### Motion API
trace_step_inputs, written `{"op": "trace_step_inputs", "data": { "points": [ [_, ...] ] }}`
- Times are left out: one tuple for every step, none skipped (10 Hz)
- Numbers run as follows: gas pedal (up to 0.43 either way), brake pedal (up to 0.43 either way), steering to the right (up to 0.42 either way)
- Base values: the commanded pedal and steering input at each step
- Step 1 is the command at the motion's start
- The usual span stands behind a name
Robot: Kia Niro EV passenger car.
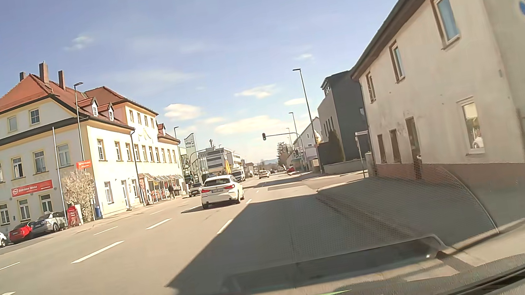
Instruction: Follow the waypoints while adhering to traffic rules and regulations
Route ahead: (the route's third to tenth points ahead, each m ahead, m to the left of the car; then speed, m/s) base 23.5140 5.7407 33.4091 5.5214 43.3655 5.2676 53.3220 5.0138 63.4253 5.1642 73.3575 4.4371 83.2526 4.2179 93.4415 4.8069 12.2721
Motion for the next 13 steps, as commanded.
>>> {"op": "trace_step_inputs", "data": {
  "points": [
    [0.028,0.0,0.001],
    [0.028,0.0,0.001],
    [0.028,0.0,0.001],
    [0.028,0.0,0.001],
    [0.008,0.0,0.001],
    [0.0,0.0,0.0],
    [0.0,0.0,0.0],
    [0.0,0.0,0.0],
    [0.0,0.0,0.0],
    [0.0,0.0,0.0],
    [0.0,0.0,-0.003],
    [0.0,0.0,-0.005],
    [0.0,0.0,-0.006]
  ]
}}
